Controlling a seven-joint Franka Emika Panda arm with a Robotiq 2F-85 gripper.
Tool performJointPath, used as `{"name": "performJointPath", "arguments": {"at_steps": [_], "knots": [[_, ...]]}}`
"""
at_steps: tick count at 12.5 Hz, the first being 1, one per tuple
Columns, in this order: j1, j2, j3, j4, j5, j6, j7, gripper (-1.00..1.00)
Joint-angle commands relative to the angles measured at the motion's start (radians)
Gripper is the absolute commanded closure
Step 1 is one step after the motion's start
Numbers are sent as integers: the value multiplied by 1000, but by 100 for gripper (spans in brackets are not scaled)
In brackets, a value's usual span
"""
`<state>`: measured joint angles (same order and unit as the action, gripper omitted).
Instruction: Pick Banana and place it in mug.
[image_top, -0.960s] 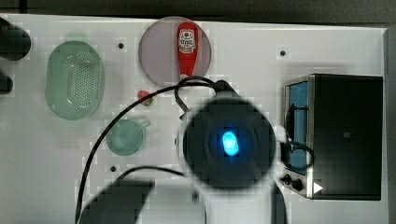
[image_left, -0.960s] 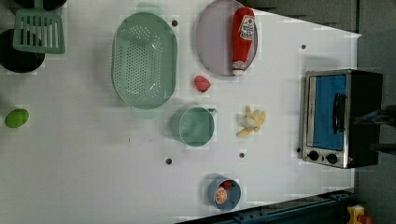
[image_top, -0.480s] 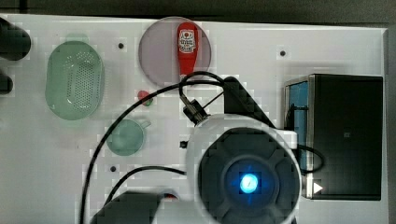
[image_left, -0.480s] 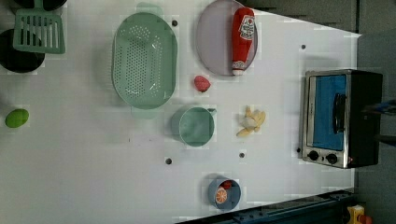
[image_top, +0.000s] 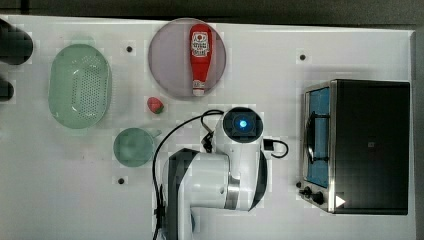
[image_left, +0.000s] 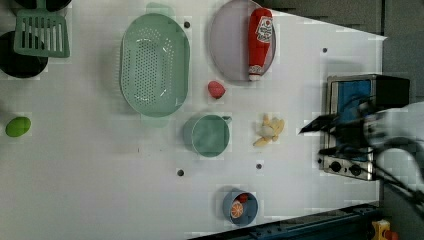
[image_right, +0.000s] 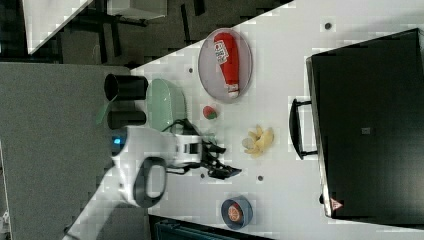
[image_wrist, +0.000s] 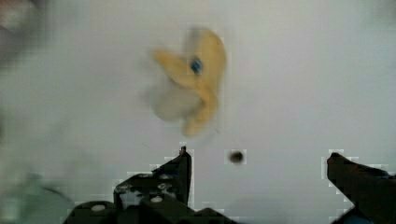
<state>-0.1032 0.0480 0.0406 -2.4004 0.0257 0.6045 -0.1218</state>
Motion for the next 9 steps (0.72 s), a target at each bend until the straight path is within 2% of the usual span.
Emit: {"name": "performJointPath", "arguments": {"at_steps": [1,4,9], "knots": [[-11,10,16,0,-12,180,-203,-100],[-11,119,16,-33,-12,344,-306,-100],[-11,270,17,-44,-12,513,-309,-100]]}}
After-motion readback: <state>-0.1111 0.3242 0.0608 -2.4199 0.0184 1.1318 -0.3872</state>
